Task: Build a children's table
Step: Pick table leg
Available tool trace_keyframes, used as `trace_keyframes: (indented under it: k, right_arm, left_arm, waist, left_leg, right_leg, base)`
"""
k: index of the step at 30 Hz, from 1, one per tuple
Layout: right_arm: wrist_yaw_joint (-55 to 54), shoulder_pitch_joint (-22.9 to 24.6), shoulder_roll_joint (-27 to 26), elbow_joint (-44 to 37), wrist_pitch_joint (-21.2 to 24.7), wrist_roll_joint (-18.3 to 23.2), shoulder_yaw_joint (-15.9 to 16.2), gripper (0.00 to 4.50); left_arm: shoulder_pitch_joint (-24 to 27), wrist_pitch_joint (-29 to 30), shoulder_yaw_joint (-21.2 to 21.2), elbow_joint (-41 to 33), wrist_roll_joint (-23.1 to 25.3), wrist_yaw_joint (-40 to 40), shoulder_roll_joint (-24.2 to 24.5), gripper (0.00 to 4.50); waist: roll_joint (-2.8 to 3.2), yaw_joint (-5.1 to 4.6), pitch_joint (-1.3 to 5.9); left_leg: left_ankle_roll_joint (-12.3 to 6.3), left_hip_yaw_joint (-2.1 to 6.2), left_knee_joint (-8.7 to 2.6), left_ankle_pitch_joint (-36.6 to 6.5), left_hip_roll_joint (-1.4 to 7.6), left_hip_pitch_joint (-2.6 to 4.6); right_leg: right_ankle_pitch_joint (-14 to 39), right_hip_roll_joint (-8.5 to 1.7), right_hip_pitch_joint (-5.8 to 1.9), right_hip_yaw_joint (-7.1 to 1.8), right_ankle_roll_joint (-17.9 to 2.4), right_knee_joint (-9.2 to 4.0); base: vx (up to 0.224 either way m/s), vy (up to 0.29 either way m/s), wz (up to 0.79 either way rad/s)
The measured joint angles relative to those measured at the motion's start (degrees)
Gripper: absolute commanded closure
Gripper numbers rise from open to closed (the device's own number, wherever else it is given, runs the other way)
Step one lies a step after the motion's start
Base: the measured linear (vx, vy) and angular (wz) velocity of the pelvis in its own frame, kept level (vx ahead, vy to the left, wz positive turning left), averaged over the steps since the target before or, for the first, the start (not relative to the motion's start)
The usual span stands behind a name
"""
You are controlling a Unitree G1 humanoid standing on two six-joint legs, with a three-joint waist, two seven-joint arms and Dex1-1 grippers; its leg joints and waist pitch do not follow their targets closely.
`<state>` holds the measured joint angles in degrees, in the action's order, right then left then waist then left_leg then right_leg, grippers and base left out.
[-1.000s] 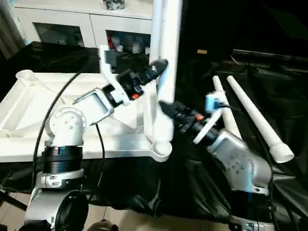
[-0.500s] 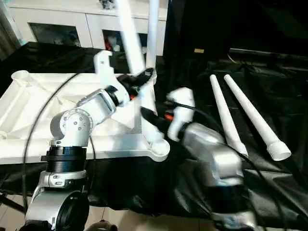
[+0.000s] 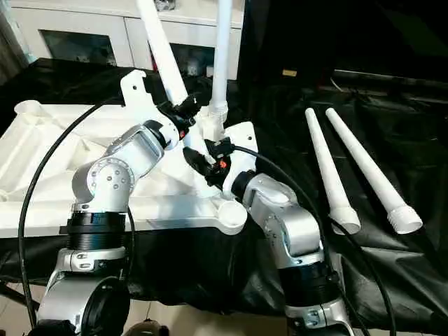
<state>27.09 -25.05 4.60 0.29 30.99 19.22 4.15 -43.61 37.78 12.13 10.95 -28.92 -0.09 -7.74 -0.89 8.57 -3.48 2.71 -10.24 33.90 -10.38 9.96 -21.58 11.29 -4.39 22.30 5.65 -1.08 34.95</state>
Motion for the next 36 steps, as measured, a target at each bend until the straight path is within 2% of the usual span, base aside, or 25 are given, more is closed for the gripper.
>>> trace_keyframes:
  k: [2,5,8,9,10,16,21,23,25,26,28,33,36]
  right_arm:
    - [3.63,-0.14,2.25,0.01,0.85,3.29,-2.52,1.79]
    - [9.11,-0.35,5.75,-0.12,2.97,6.87,-4.63,1.57]
    - [14.72,-0.14,9.16,-0.14,5.43,9.95,-4.97,1.43]
    - [15.85,-0.13,9.77,-0.18,5.93,10.57,-5.22,1.17]
    - [18.05,-0.11,10.52,-0.23,6.54,11.78,-5.29,1.10]
    - [27.01,0.05,14.20,-1.55,10.61,18.03,-5.46,1.08]
    - [33.39,1.12,17.67,-1.99,14.28,21.94,-5.53,1.08]
    - [35.14,1.66,18.89,-2.00,15.23,22.84,-5.39,1.37]
    - [36.05,2.34,19.11,-2.31,15.75,23.46,-4.98,1.47]
    - [36.23,2.34,19.09,-2.36,15.96,23.66,-4.69,1.47]
    - [36.48,2.34,19.07,-2.42,16.35,23.96,-4.53,1.81]
    - [36.56,2.33,18.83,-2.69,16.37,24.19,-4.11,2.24]
    - [36.33,2.32,18.74,-3.00,16.25,24.16,-3.95,2.36]
  left_arm:
    - [0.00,0.97,-0.83,-0.01,-1.23,-3.78,0.12,2.64]
    - [0.01,3.15,-2.69,-0.14,-3.09,-9.31,0.67,2.64]
    - [0.28,6.39,-5.17,-1.21,-6.28,-16.13,2.99,2.64]
    - [0.28,6.97,-5.41,-1.38,-6.91,-17.51,3.45,2.64]
    - [0.39,8.21,-5.43,-1.55,-8.60,-20.40,4.28,2.64]
    - [0.77,10.63,-5.94,-3.52,-14.27,-33.64,7.41,2.64]
    - [1.03,10.50,-7.41,-4.92,-16.45,-41.89,9.94,2.64]
    - [1.03,10.56,-7.46,-5.06,-16.97,-43.95,10.65,2.64]
    - [1.11,10.65,-7.47,-5.13,-17.50,-45.16,10.89,2.64]
    - [1.14,10.70,-7.50,-5.14,-17.51,-45.51,10.94,2.64]
    - [1.38,10.70,-7.55,-5.24,-17.60,-46.26,11.02,2.64]
    - [1.49,10.51,-8.48,-5.24,-17.50,-46.64,11.54,2.64]
    - [1.51,10.40,-8.69,-5.24,-17.35,-46.77,11.67,2.64]
  waist:
    - [-0.09,0.22,-0.06]
    - [-0.19,0.33,-0.12]
    - [-0.21,0.21,-0.13]
    - [-0.21,0.13,-0.13]
    - [-0.22,-0.03,-0.13]
    - [-0.31,0.08,-0.18]
    - [-0.32,0.56,-0.19]
    - [-0.32,0.82,-0.19]
    - [-0.32,1.04,-0.18]
    - [-0.33,1.07,-0.18]
    - [-0.32,1.10,-0.18]
    - [-0.32,1.13,-0.18]
    - [-0.32,1.14,-0.18]
  left_leg:
    - [-0.01,0.00,0.02,0.00,-0.01,-0.02]
    - [-0.02,0.00,0.04,0.00,-0.01,-0.02]
    - [-0.02,0.00,0.04,0.01,-0.01,-0.02]
    - [-0.02,0.00,0.04,0.01,0.00,0.00]
    - [-0.02,0.00,0.04,0.01,0.00,0.00]
    - [-0.04,0.00,0.13,0.02,0.00,-0.01]
    - [-0.05,0.00,0.22,0.02,0.01,0.00]
    - [-0.05,0.00,0.25,0.03,0.01,0.02]
    - [-0.05,0.00,0.27,0.03,0.02,0.06]
    - [-0.05,0.00,0.29,0.03,0.02,0.06]
    - [-0.04,0.00,0.31,0.03,0.03,0.08]
    - [-0.04,0.00,0.34,0.03,0.03,0.09]
    - [-0.04,0.00,0.34,0.03,0.03,0.09]
  right_leg:
    - [0.00,0.00,-0.01,0.00,0.00,0.00]
    - [0.00,0.00,-0.01,-0.02,-0.01,0.03]
    - [0.00,0.00,0.03,-0.02,-0.02,0.08]
    - [0.00,0.00,0.03,-0.02,-0.02,0.09]
    - [0.00,0.00,0.04,-0.02,-0.03,0.11]
    - [-0.02,0.00,0.02,-0.02,-0.06,0.13]
    - [-0.03,0.00,-0.01,-0.02,-0.08,0.18]
    - [-0.04,0.00,-0.02,-0.02,-0.09,0.21]
    - [-0.04,0.00,-0.04,-0.03,-0.09,0.25]
    - [-0.05,0.00,-0.04,-0.03,-0.10,0.28]
    - [-0.05,0.00,-0.05,-0.03,-0.10,0.30]
    - [-0.06,0.00,-0.06,-0.03,-0.11,0.31]
    - [-0.06,0.00,-0.06,-0.03,-0.11,0.31]
  base:
    - [0.000,0.000,0.00]
    - [0.000,0.000,0.00]
    - [0.000,0.000,0.00]
    - [0.000,0.000,0.00]
    - [0.000,0.000,0.00]
    - [0.000,0.000,0.00]
    - [0.000,0.000,0.00]
    - [0.000,0.000,0.00]
    - [0.000,0.000,0.00]
    - [0.000,0.000,0.00]
    - [0.000,0.000,0.00]
    - [0.000,0.000,0.00]
    - [0.000,0.000,0.00]
